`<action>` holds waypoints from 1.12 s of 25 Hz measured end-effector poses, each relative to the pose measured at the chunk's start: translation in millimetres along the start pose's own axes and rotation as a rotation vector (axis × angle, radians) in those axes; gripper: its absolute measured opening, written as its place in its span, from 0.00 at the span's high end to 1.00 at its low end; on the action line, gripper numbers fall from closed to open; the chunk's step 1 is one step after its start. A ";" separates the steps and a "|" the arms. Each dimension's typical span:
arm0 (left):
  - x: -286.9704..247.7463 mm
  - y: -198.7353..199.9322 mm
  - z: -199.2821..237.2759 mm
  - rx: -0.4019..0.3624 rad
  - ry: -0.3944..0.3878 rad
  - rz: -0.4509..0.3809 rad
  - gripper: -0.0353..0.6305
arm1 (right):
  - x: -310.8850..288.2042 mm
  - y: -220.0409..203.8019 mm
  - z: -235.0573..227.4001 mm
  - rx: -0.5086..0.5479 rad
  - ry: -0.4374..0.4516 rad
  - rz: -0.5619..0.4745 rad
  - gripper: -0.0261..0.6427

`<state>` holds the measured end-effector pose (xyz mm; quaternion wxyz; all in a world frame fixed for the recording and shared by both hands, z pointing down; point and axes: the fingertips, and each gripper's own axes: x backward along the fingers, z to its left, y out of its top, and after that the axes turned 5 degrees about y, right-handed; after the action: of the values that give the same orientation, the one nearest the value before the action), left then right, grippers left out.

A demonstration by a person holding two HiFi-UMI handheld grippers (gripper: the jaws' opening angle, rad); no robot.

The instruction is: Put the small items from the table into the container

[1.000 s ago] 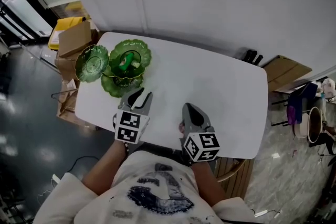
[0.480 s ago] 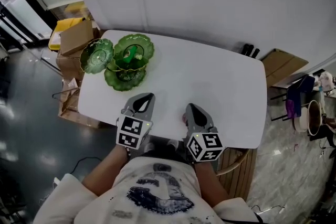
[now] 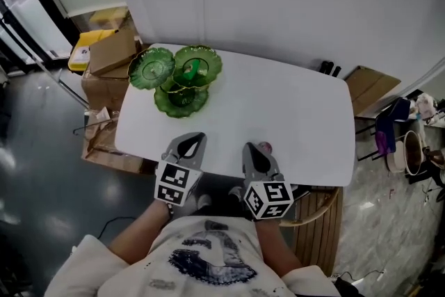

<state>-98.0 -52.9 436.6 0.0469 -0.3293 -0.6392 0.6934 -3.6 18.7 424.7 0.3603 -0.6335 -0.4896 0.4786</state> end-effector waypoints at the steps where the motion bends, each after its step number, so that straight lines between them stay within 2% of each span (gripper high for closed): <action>1: 5.8 -2.2 1.5 -0.002 -0.004 0.000 0.96 | 1.0 -0.9 5.9 0.003 -0.003 -0.003 0.97; 13: 42.0 -4.3 17.1 0.022 -0.001 -0.088 0.96 | 5.7 -5.6 50.4 0.033 -0.003 -0.016 0.97; 28: 43.4 -5.0 12.5 0.022 -0.004 -0.084 0.96 | 9.4 -3.6 51.1 0.047 -0.008 -0.013 0.97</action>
<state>-140.0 -41.5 423.6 0.0784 -0.3005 -0.6448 0.6984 -53.0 28.1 411.2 0.3763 -0.6199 -0.4837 0.4900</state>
